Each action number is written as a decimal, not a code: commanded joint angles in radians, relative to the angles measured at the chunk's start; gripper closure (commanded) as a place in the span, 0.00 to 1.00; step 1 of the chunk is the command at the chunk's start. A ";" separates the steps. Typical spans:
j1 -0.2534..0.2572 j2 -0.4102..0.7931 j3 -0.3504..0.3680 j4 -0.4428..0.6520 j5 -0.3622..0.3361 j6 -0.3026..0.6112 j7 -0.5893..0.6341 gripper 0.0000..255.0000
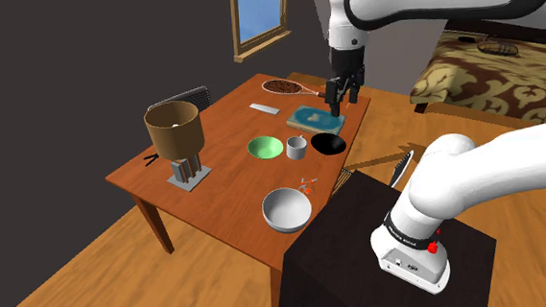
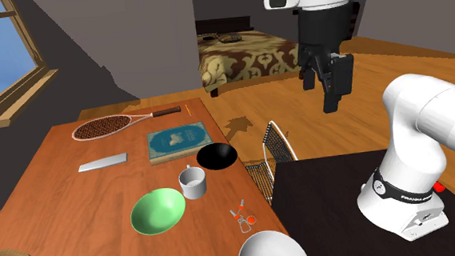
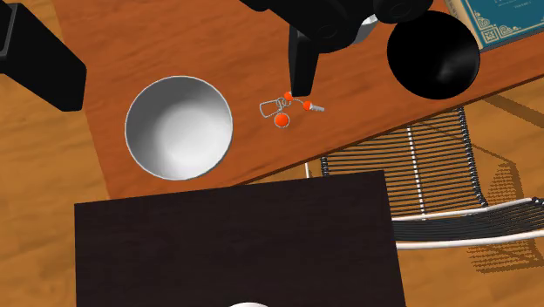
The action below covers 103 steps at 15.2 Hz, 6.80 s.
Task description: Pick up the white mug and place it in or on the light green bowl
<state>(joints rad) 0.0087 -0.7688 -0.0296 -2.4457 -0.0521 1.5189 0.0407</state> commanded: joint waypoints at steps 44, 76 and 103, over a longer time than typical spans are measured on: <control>-0.200 1.468 -0.134 0.524 0.158 1.090 -0.494 0.00; -0.201 1.450 -0.137 0.519 0.156 1.079 -0.496 1.00; -0.058 1.521 -0.124 0.944 0.122 0.717 -0.292 1.00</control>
<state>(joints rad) -0.0586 0.7385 -0.1563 -1.5361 0.0707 2.2575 -0.2657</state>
